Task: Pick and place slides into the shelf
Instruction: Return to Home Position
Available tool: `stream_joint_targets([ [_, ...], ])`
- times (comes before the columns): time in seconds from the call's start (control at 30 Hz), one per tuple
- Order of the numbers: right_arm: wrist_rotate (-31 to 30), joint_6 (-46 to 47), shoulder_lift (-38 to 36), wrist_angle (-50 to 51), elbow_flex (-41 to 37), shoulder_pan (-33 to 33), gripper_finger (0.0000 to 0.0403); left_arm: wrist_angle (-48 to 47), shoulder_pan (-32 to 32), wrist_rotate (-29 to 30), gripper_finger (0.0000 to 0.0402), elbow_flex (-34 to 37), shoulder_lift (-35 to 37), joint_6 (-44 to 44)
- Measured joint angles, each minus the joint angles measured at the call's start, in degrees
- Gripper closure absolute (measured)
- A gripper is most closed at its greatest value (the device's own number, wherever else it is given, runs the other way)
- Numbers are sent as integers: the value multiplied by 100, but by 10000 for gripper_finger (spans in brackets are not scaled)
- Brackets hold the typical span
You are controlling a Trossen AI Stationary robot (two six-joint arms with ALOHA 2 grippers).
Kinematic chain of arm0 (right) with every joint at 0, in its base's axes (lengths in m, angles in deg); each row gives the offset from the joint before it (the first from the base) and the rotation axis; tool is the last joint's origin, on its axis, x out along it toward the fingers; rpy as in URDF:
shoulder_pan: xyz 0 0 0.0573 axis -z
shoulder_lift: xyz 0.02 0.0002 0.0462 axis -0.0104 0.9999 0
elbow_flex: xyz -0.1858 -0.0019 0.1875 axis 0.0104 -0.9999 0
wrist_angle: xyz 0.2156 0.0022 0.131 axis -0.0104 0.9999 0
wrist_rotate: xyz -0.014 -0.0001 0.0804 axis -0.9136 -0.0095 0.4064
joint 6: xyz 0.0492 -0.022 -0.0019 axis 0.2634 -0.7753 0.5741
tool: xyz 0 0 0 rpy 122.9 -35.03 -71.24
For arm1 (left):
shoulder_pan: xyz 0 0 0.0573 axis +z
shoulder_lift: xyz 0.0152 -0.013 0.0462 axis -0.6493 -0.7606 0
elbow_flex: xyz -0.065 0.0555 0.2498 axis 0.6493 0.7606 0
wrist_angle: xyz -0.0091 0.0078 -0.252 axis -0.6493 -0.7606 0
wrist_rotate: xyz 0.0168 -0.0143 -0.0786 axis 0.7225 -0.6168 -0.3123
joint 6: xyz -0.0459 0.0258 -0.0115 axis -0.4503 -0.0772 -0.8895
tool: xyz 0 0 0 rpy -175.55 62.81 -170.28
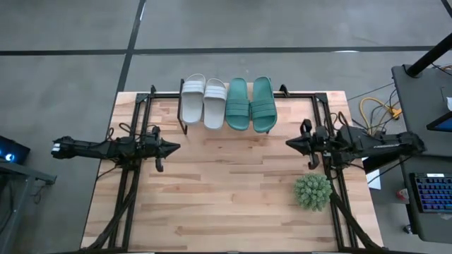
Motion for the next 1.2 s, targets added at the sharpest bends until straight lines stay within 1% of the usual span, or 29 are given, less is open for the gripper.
stream_joint_targets([
  [0.13,-6,1,-865,984,-157,4,394,2,0,0,402,0,5,2],
  [0.3,-152,-266,-2048,2146,-89,4,394,0,0,-2,402,0,0,7],
  [0.37,-150,-376,-2094,2185,-19,5,394,4,0,-2,402,0,-25,9],
  [0.43,19,-472,-2023,2431,20,-16,394,-14,0,-12,401,0,-34,11],
  [0.5,138,-591,-1874,2336,11,-36,394,-17,0,-18,401,1,-69,14],
  [0.57,184,-583,-2022,2427,-132,-33,394,3,0,-17,401,4,-81,13],
  [0.73,519,-496,-2055,1595,-724,-54,394,7,0,-10,401,7,-125,11],
  [0.93,556,-152,-2094,917,-1551,-59,394,3,1,-1,401,9,-183,9],
  [1.03,438,-185,-2007,943,-1551,-59,394,10,0,4,401,9,-215,1],
  [1.2,421,-392,-2051,902,-1551,-59,394,-10,1,-6,401,11,-248,1],
])
